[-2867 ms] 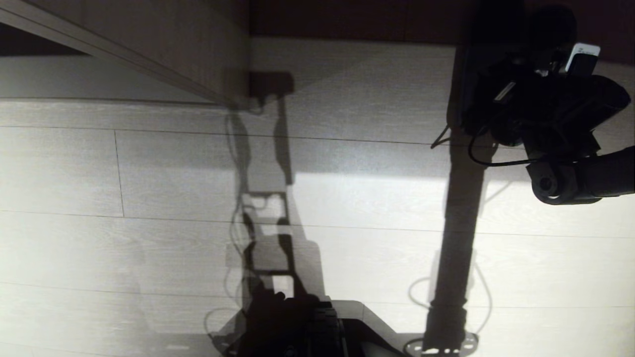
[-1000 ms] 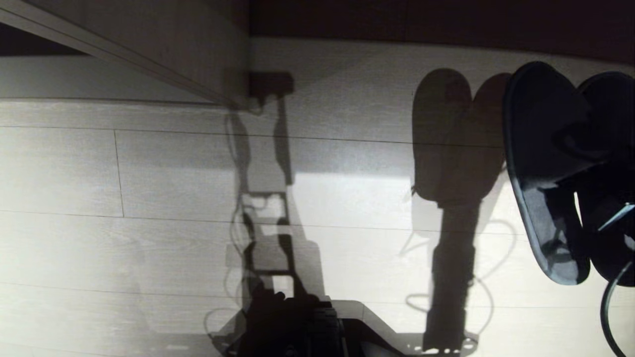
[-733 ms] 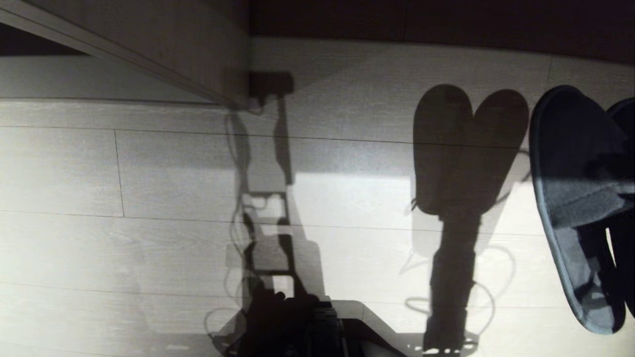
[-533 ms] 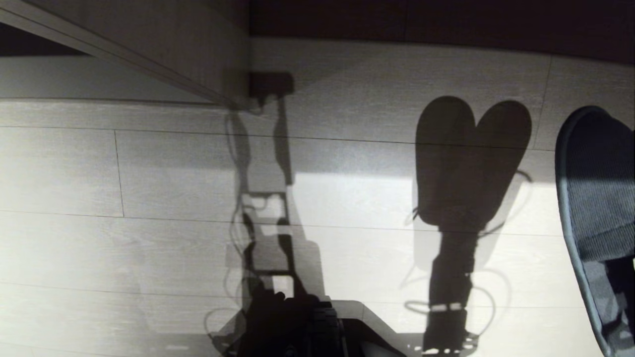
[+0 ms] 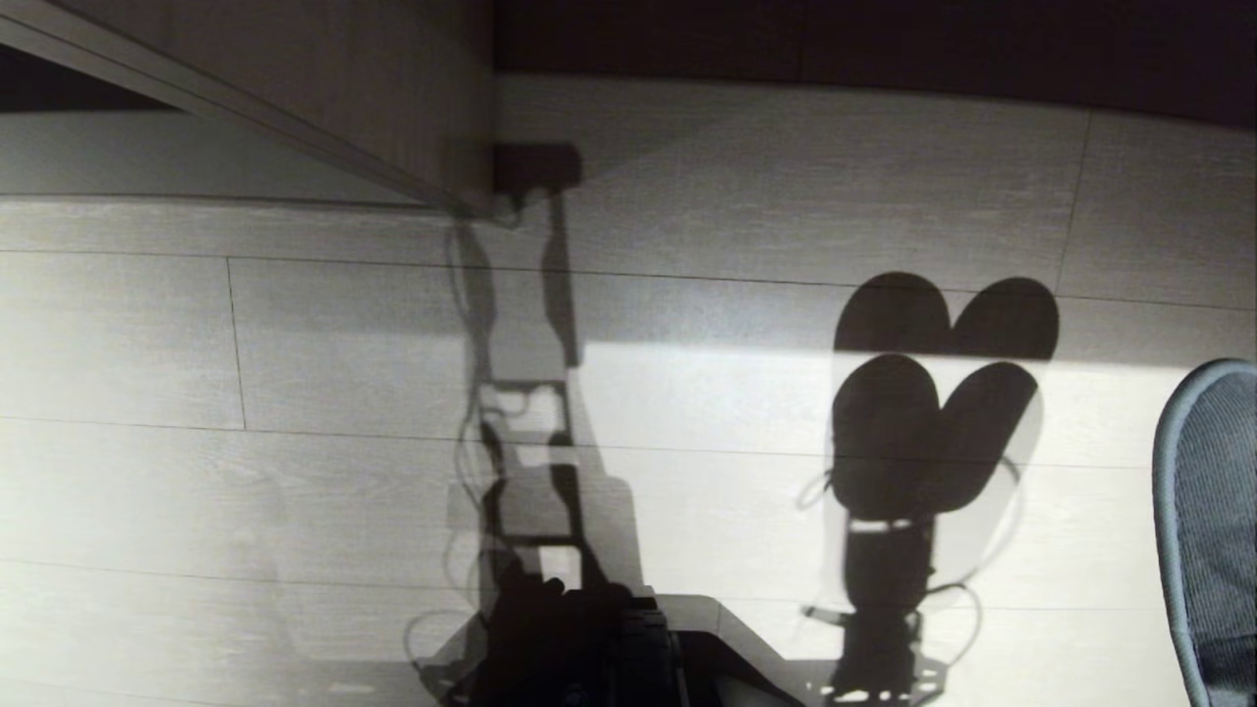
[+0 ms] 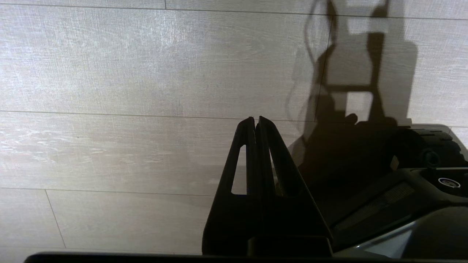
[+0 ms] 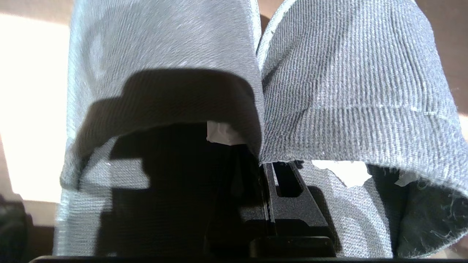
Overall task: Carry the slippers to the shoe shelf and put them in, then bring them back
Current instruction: Place the slippers into the shoe cabinet
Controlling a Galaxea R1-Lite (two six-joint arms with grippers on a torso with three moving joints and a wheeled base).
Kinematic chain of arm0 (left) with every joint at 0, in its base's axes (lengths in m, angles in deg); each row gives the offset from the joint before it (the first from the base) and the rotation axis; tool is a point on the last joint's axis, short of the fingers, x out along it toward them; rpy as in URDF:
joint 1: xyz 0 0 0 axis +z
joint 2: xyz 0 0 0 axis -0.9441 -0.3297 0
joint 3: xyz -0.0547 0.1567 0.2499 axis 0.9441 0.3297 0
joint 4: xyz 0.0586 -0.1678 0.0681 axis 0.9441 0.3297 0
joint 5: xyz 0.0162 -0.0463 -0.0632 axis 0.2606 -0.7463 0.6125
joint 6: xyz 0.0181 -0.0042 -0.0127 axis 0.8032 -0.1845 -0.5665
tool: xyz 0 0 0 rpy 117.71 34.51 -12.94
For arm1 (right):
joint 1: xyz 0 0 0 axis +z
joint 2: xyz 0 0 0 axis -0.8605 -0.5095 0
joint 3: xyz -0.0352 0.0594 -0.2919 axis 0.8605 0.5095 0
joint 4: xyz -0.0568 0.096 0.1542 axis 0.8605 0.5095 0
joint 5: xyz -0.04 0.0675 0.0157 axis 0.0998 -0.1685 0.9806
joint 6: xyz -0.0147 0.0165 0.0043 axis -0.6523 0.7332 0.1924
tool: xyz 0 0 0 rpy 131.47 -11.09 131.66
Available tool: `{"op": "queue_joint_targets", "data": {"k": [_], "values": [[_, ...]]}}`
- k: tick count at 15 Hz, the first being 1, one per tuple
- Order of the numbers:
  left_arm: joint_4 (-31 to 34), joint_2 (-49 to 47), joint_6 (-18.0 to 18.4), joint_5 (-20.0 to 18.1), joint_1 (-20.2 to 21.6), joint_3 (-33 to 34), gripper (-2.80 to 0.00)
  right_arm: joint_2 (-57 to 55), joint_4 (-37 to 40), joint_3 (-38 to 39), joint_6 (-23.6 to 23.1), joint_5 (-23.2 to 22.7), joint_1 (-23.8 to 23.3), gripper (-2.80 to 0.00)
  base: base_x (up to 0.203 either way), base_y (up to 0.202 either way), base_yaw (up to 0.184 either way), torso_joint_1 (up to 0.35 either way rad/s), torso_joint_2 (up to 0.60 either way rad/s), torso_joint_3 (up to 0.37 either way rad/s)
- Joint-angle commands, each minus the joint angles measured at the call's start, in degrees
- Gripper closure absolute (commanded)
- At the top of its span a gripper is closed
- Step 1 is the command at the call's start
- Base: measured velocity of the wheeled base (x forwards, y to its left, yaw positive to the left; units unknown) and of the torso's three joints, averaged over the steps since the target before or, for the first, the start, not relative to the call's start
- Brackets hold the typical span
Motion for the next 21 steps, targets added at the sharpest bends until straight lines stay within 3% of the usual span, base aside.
{"op": "queue_joint_targets", "data": {"k": [1,7,10,15,21], "values": [[-0.1,0.0,0.0,0.0,0.0,-0.1,0.00,4.7,3.0,0.3,-0.1,-0.1,-1.0,0.00,0.000,0.000,0.000,0.000,0.00,0.000],[0.0,0.0,0.0,0.0,0.0,0.0,0.00,10.4,16.2,0.3,0.9,-2.3,-2.4,0.00,0.000,0.000,0.000,0.000,0.00,0.000],[0.0,0.0,0.0,0.0,0.0,-0.1,0.00,15.7,24.0,0.4,0.9,-5.8,-2.1,0.00,0.000,0.000,0.000,0.000,0.00,0.000],[0.0,0.0,0.0,0.0,0.0,0.0,0.00,19.3,27.1,0.4,2.9,-9.0,-2.0,0.00,0.000,0.000,0.000,0.000,0.00,0.000],[0.0,0.0,0.0,0.0,0.0,-0.1,0.00,20.5,29.9,0.4,7.1,-8.5,-2.1,0.00,0.000,0.000,0.000,0.000,0.00,0.000]]}}
